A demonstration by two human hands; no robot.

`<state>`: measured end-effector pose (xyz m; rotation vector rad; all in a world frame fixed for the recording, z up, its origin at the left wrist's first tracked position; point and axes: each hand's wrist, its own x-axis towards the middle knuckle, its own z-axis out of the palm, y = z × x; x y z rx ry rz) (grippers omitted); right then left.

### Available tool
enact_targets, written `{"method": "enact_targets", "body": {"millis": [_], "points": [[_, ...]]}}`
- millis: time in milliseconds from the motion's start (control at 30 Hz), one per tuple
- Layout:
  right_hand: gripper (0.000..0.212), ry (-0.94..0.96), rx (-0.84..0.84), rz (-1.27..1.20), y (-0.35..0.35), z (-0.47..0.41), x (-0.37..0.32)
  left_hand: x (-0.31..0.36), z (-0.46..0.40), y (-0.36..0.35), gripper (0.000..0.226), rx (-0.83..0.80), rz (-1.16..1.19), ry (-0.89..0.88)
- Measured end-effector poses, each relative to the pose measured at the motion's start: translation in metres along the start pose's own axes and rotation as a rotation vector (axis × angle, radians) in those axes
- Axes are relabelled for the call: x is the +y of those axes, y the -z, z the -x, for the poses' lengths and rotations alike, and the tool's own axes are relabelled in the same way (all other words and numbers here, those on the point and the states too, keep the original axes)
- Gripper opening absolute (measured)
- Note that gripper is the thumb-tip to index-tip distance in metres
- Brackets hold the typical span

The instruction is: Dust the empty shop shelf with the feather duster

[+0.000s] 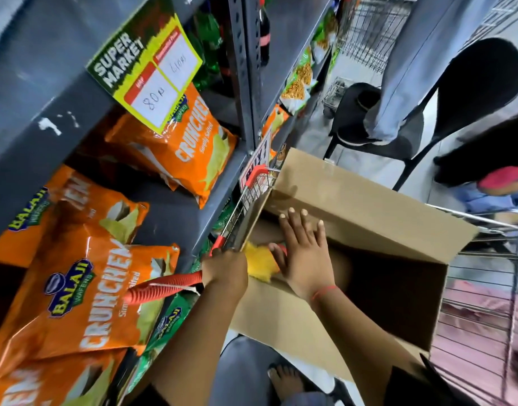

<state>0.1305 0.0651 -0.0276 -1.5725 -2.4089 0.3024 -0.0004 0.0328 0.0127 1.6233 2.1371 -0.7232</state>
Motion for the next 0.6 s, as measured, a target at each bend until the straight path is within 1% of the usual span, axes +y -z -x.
{"method": "enact_targets", "body": {"millis": [67, 133, 233, 267, 300, 367, 400, 500, 533, 600], "points": [[0.059, 0.006, -0.003, 0.016, 0.005, 0.001, -0.003, -0.004, 0.003, 0.001, 0.041, 0.055, -0.016, -0.03], [0.06, 0.007, -0.006, 0.018, 0.014, 0.002, -0.005, -0.01, 0.009, 0.005, 0.054, 0.113, -0.024, -0.05], [0.063, -0.003, 0.033, 0.038, 0.034, 0.006, -0.009, -0.014, 0.024, 0.019, 0.063, 0.217, 0.04, -0.089], [0.064, -0.008, 0.074, 0.043, 0.045, 0.003, -0.012, -0.016, 0.031, 0.028, 0.066, 0.265, 0.058, -0.098], [0.064, -0.029, 0.092, 0.04, 0.057, 0.0, -0.016, -0.018, 0.036, 0.037, 0.07, 0.338, 0.086, -0.125], [0.064, -0.056, 0.151, 0.039, 0.087, -0.009, -0.026, -0.019, 0.049, 0.062, 0.078, 0.562, 0.128, -0.168], [0.063, -0.06, 0.177, 0.03, 0.1, -0.015, -0.029, -0.02, 0.055, 0.074, 0.079, 0.627, 0.157, -0.183], [0.065, -0.067, 0.307, 0.004, 0.159, -0.043, -0.042, -0.027, 0.072, 0.133, 0.07, 0.836, 0.164, -0.212], [0.064, -0.062, 0.399, -0.002, 0.183, -0.054, -0.044, -0.03, 0.079, 0.158, 0.068, 0.932, 0.166, -0.252], [0.061, -0.066, 0.504, -0.021, 0.231, -0.065, -0.054, -0.033, 0.101, 0.203, 0.07, 0.989, 0.175, -0.26]]}}
